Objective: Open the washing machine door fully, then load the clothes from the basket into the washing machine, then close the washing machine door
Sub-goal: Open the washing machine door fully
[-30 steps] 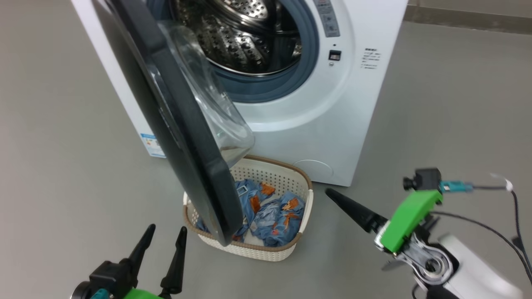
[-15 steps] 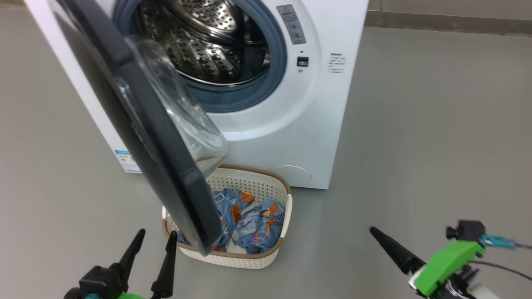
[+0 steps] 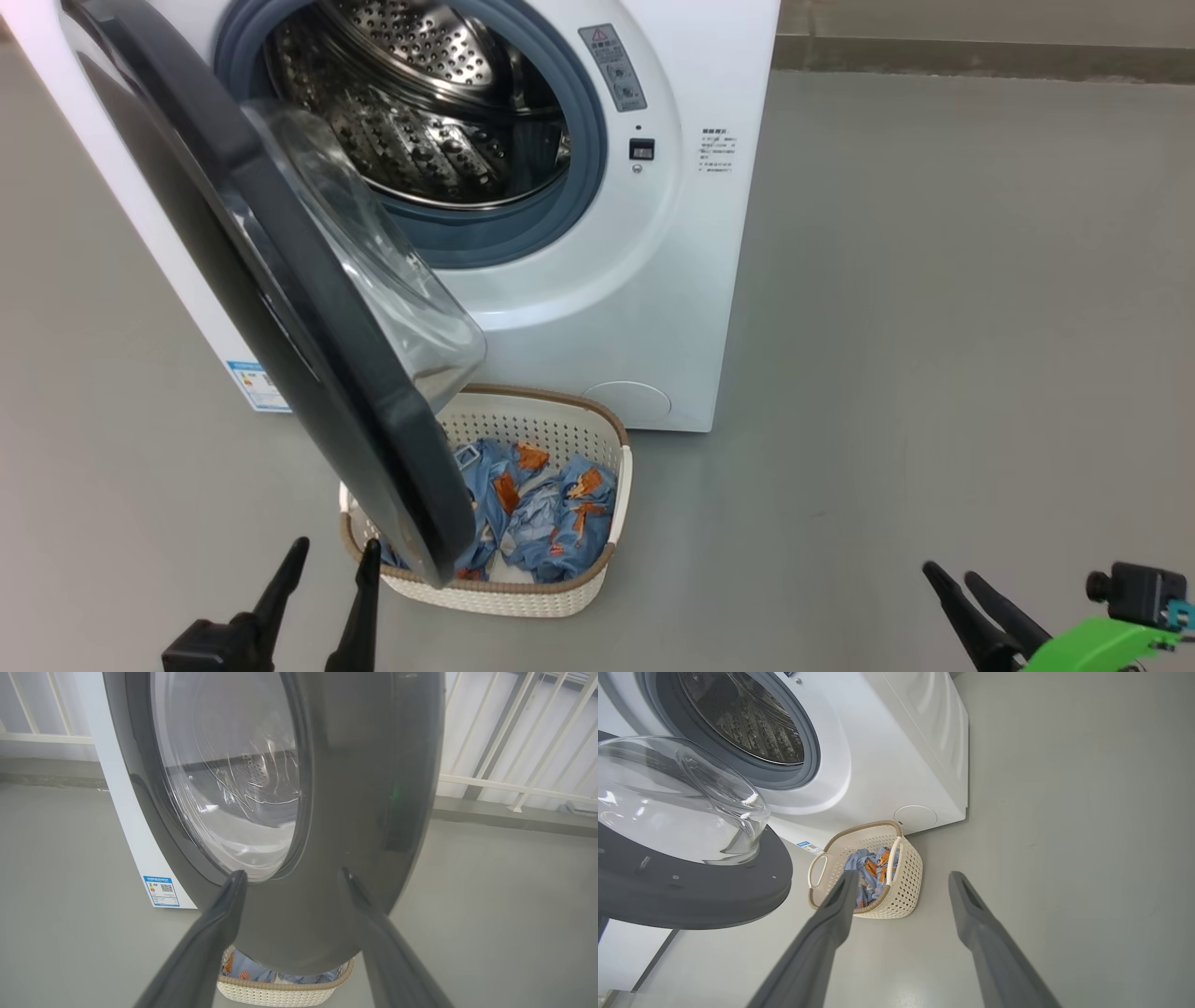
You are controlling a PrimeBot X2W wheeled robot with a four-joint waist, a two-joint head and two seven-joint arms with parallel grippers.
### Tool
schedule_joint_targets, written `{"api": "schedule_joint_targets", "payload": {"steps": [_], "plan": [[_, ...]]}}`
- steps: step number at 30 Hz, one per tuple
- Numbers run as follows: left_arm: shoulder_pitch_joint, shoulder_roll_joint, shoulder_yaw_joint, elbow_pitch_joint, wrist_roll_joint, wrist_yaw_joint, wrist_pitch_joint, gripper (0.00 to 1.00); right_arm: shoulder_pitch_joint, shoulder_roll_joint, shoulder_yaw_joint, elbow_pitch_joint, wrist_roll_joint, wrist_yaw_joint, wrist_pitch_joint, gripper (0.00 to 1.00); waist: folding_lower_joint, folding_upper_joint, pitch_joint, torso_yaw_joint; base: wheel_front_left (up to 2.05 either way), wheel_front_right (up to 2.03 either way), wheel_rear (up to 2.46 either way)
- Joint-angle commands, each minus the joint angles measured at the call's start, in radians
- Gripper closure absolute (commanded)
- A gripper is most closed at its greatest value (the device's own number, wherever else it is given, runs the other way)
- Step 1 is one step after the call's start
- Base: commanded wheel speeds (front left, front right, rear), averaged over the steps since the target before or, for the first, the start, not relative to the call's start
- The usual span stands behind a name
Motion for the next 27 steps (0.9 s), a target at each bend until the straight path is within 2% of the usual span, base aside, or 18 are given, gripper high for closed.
{"api": "schedule_joint_targets", "payload": {"steps": [1, 5, 10, 14, 17, 22, 27], "plan": [[-0.019, 0.011, 0.041, -0.028, 0.01, -0.002, -0.006, 0.0, 0.015, -0.032, 0.009, -0.004, -0.024, 0.003, -0.02, 0.0, 0.0, 0.0, -0.002, -0.002, 0.0, 0.0, 0.0], [-0.014, 0.01, 0.047, -0.03, 0.012, -0.002, -0.006, 0.0, 0.016, -0.031, -0.043, 0.032, -0.125, 0.003, -0.032, 0.0, 0.0, 0.0, -0.003, -0.006, 0.0, 0.0, 0.0], [-0.01, 0.008, 0.058, -0.035, 0.015, -0.002, -0.006, 0.0, 0.063, 0.034, -0.284, 0.012, -0.347, 0.003, -0.033, 0.0, 0.0, 0.0, -0.005, -0.008, 0.0, 0.0, 0.0], [-0.007, 0.008, 0.062, -0.037, 0.016, -0.002, -0.006, 0.0, 0.132, 0.111, -0.482, -0.062, -0.544, 0.003, -0.033, 0.0, 0.0, 0.0, -0.007, -0.007, 0.0, 0.0, 0.0], [-0.004, 0.008, 0.064, -0.04, 0.018, -0.002, -0.006, 0.0, 0.177, 0.164, -0.584, -0.128, -0.676, 0.003, -0.033, 0.0, 0.0, 0.0, -0.008, -0.006, 0.0, 0.0, 0.0], [-0.006, 0.009, 0.061, -0.043, 0.019, -0.002, -0.006, 0.0, 0.237, 0.222, -0.662, -0.212, -0.846, 0.003, -0.033, 0.0, 0.0, 0.0, -0.008, -0.002, 0.0, 0.0, 0.0], [-0.006, 0.008, 0.061, -0.041, 0.017, -0.002, -0.006, 0.0, 0.268, 0.245, -0.667, -0.222, -0.911, 0.003, -0.033, 0.0, 0.0, 0.0, -0.008, 0.002, 0.0, 0.0, 0.0]]}}
